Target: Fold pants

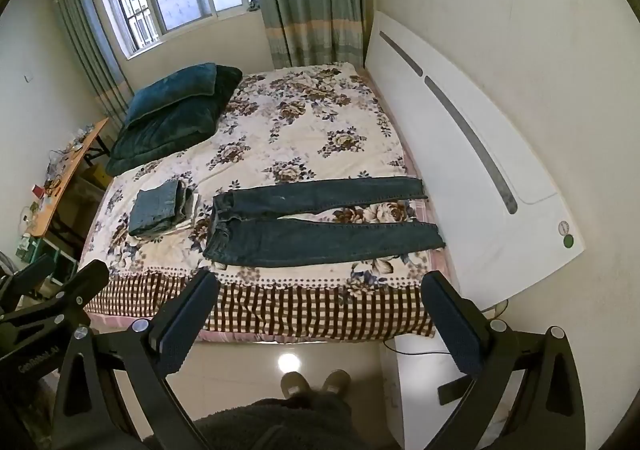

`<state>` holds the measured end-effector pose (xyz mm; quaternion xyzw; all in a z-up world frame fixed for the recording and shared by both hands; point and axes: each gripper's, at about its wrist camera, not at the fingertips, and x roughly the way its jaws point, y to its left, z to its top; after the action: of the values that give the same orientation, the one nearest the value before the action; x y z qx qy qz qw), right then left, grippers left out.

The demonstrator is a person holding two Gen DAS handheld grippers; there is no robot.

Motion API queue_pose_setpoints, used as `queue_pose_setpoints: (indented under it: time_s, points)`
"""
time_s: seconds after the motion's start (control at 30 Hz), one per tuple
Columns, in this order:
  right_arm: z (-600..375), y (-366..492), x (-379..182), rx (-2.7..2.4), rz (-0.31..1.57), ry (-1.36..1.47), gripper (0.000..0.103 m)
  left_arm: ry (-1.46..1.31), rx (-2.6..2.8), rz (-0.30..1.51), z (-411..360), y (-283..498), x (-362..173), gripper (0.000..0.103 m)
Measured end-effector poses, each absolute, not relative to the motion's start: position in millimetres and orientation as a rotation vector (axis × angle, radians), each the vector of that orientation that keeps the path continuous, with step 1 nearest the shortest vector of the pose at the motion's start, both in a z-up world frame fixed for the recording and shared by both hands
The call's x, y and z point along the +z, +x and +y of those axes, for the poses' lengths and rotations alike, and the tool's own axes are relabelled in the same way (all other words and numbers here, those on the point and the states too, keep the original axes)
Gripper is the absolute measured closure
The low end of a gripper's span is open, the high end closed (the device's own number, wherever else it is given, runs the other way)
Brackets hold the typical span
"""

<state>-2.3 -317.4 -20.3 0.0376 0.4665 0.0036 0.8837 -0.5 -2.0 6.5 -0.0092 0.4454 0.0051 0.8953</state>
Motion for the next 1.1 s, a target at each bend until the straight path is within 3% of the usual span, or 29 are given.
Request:
queue_pose_setpoints:
  time_s: [1.1]
  points:
    - [-303.4, 4.4, -16.5, 0.024, 0.954, 0.071, 0.000, -0.018, 0.012, 0.895, 4.4, 4.5, 8.1, 0.000]
